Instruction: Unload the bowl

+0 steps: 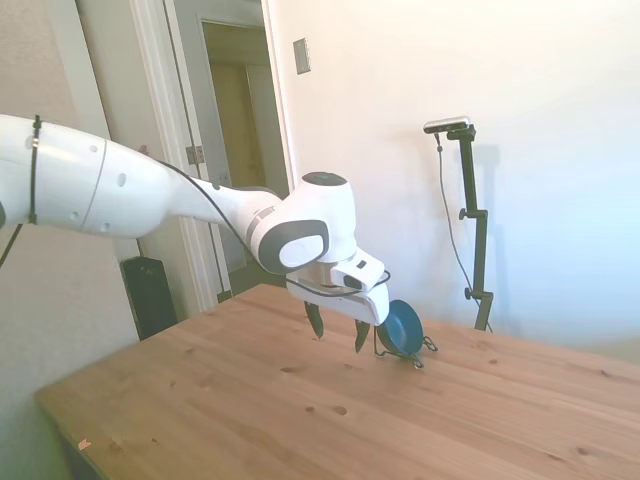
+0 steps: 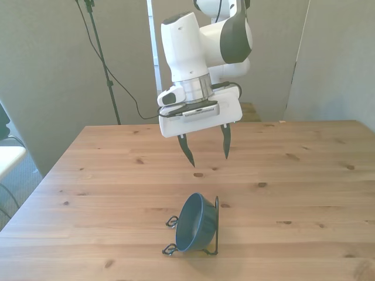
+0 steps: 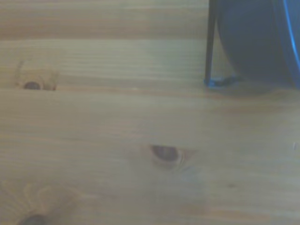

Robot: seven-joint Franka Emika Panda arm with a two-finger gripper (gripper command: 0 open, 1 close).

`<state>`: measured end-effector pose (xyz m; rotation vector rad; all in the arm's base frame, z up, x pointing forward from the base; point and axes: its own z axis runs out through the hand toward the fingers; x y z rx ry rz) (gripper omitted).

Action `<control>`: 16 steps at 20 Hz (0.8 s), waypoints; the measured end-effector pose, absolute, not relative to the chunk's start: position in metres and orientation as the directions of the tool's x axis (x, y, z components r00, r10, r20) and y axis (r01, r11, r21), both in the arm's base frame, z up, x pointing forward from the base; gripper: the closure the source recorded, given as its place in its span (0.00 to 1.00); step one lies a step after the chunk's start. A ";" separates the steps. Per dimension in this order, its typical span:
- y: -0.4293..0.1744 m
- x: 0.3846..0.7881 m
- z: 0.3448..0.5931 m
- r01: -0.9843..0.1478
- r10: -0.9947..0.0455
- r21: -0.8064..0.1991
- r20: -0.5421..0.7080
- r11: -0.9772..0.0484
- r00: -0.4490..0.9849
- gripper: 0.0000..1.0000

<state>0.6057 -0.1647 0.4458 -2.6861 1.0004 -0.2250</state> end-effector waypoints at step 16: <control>-0.200 0.644 0.454 -0.490 -0.545 -0.390 0.038 -0.780 0.837 0.00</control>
